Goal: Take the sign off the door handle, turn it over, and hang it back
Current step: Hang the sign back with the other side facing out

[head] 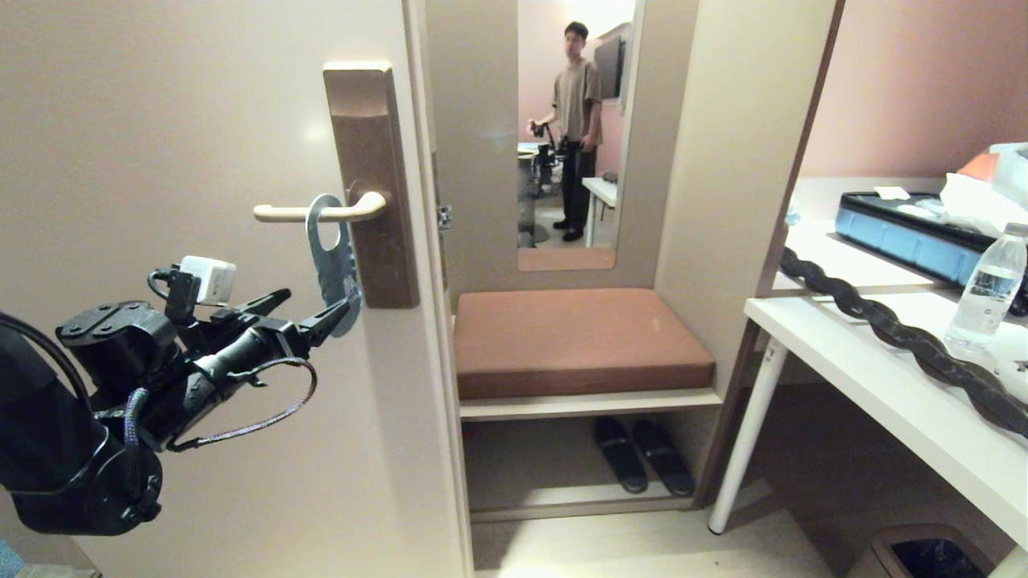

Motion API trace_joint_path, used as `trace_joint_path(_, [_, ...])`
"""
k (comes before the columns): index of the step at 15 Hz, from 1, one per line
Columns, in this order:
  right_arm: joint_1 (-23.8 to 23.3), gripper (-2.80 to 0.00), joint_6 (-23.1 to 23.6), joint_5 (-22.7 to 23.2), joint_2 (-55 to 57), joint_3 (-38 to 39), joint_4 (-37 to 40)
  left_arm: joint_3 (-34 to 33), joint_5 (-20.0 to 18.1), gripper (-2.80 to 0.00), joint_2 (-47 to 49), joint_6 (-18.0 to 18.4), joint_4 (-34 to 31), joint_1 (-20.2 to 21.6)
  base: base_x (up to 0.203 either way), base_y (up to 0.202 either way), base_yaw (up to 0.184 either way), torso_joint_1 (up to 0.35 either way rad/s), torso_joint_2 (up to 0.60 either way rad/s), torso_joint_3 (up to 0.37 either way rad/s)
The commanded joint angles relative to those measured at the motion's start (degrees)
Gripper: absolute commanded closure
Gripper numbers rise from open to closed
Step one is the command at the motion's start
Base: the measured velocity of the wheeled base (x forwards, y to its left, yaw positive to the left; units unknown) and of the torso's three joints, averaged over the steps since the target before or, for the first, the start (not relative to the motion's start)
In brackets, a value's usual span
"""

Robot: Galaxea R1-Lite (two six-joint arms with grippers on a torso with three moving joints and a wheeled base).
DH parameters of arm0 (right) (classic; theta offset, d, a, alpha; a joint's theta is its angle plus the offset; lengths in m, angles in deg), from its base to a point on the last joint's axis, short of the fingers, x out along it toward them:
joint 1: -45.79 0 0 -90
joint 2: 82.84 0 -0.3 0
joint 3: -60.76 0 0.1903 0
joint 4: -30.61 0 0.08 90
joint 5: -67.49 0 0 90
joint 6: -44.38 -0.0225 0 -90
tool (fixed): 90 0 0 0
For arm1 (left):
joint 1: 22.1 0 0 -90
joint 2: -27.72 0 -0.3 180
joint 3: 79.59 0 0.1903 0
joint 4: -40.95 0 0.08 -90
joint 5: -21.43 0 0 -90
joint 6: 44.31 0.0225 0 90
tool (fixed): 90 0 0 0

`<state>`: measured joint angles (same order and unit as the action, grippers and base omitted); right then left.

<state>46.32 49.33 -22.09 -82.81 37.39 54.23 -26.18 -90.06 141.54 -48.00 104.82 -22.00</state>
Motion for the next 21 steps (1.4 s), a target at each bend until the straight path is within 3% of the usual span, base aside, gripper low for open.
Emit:
trace_joint_path(1, [0.0, 0.00, 0.1, 0.0, 0.0, 0.0, 0.0, -0.5, -0.2, -2.80, -1.2, 0.0, 2.4, 0.2, 0.000, 0.000, 0.000, 0.000, 0.00, 0.000])
trace_joint_path(9, [0.0, 0.00, 0.1, 0.0, 0.0, 0.0, 0.0, -9.4, -0.5, -2.80, -7.3, -1.5, 2.5, 0.2, 0.000, 0.000, 0.000, 0.000, 0.00, 0.000])
trace_joint_path(15, [0.0, 0.00, 0.1, 0.0, 0.0, 0.0, 0.0, -9.9, -1.0, -2.80, -7.5, -1.6, 2.5, 0.2, 0.000, 0.000, 0.000, 0.000, 0.00, 0.000])
trace_joint_path(16, [0.0, 0.00, 0.1, 0.0, 0.0, 0.0, 0.0, -9.9, -1.0, 0.00, -7.4, -1.6, 2.5, 0.2, 0.000, 0.000, 0.000, 0.000, 0.00, 0.000])
trace_joint_path(21, [0.0, 0.00, 0.1, 0.0, 0.0, 0.0, 0.0, -9.8, -1.0, 0.00, -7.9, -2.2, 2.5, 0.2, 0.000, 0.000, 0.000, 0.000, 0.00, 0.000])
